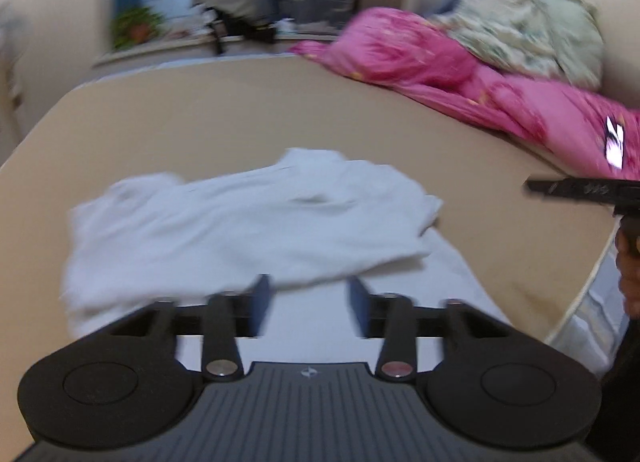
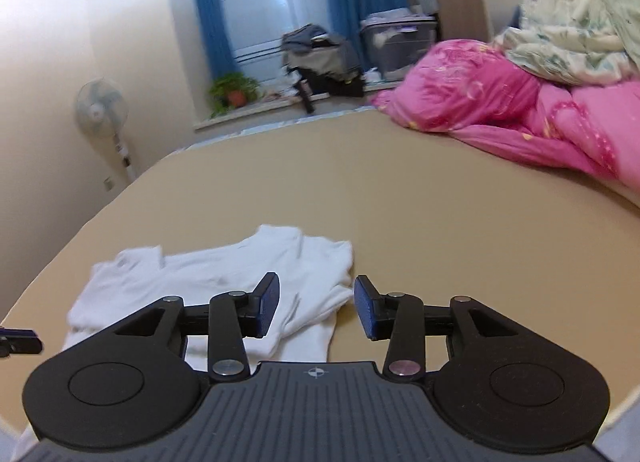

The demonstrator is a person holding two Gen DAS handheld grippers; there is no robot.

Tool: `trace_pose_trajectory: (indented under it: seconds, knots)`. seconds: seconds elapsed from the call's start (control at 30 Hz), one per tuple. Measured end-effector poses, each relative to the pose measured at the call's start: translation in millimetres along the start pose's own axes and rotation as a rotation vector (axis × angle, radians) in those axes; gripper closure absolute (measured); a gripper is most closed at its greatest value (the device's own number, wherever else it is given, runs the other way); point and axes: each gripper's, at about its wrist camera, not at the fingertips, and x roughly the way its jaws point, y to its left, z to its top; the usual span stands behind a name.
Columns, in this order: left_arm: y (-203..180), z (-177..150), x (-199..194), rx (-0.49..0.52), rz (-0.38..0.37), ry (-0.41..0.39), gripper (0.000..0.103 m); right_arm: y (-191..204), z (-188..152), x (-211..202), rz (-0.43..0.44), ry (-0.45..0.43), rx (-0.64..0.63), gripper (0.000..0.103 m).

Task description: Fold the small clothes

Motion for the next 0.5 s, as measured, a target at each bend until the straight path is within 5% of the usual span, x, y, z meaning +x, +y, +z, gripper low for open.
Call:
trace_pose_trajectory:
  seconds: [0.1,0.2,0.27,0.3,0.37,0.5]
  knots:
    - [-38.0,1.6,63.0,0.134,0.008,0.029,0.025,-0.6,-9.3,18.3,-0.020,0.054,0.088,0.060]
    - [-74.5,-9.7,117.9,0.317,0.089,0.049,0.025,1.4,-7.3,35.0,-0.008,0.075,0.082,0.060]
    - [-87.7,-20.9,142.2,0.419,0.105,0.059,0.053,3.6,-5.5,42.0,0.003,0.090,0.079,0.060]
    - [-87.1,-25.3,149.7,0.452,0.110,0.075,0.103,6.5,-2.6,47.8,0.010,0.092,0.079,0.060]
    - [-69.6,-21.6,146.7,0.429,0.155,0.058,0.101,12.8,-6.1,49.2,0.016,0.098,0.057,0.060]
    - [40.1,4.5,85.3,0.180,0.242,-0.040,0.101,23.9,-12.7,52.3,0.019,0.104,0.023,0.060]
